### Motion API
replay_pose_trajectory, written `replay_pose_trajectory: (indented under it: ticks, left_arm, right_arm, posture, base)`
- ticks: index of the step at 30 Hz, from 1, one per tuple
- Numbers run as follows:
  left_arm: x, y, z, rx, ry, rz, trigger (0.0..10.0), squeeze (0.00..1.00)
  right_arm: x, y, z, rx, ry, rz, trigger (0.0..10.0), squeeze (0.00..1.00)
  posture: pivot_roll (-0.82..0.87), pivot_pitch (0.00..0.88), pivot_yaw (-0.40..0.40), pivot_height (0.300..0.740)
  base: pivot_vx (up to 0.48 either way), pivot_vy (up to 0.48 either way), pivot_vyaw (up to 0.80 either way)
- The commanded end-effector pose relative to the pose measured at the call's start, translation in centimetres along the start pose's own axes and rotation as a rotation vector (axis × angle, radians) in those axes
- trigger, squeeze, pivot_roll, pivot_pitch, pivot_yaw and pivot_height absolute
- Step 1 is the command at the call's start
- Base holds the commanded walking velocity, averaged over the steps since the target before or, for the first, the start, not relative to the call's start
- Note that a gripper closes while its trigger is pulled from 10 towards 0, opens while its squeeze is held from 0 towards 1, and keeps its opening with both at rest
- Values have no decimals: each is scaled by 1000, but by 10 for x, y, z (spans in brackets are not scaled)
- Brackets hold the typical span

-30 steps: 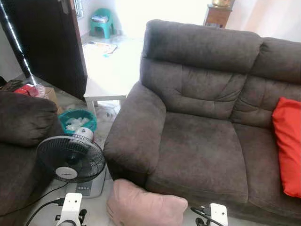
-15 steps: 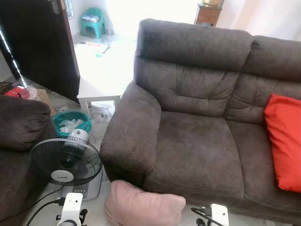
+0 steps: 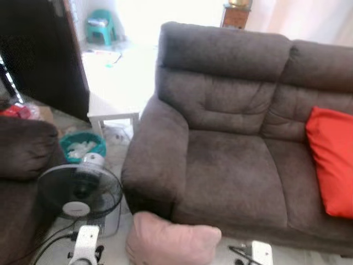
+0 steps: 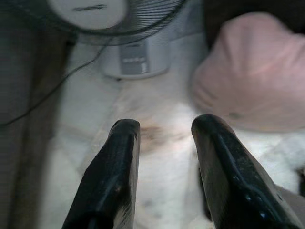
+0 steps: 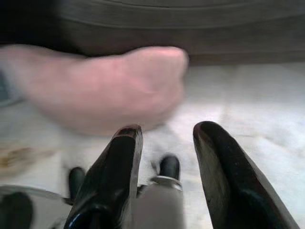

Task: Move the pillow to the sofa from floor

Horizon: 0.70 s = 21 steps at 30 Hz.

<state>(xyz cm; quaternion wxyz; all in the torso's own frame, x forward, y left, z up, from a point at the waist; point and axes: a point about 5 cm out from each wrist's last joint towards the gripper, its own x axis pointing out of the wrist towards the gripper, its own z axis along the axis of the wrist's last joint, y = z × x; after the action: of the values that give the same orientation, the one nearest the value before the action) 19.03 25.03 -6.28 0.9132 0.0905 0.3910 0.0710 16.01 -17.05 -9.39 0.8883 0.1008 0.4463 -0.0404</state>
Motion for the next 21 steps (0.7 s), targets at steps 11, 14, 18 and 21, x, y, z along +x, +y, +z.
replay_pose_trajectory:
  ticks: [11,14,18,21]
  left_arm:
    - [-2,-9,11,-22,-140,-28,10000,0]
    - [-3,-9,17,-19,-209,-33,10000,0]
    - [-6,-8,24,-16,-305,-10,10000,0]
    - [-9,-7,28,-44,-368,22,10000,0]
  right_arm:
    - [-2,-13,3,-11,-33,-38,10000,0]
    - [-3,-12,7,-11,-85,-41,10000,0]
    - [-4,-12,14,5,-167,-45,10000,0]
    - [-5,-12,20,5,-230,-40,10000,0]
  posture:
    - [129,2,-75,740]
    - [139,6,-76,740]
    - [139,6,-77,740]
    - [136,7,-78,740]
  base:
    - [0,0,0]
    - [0,0,0]
    - [0,0,0]
    - [0,0,0]
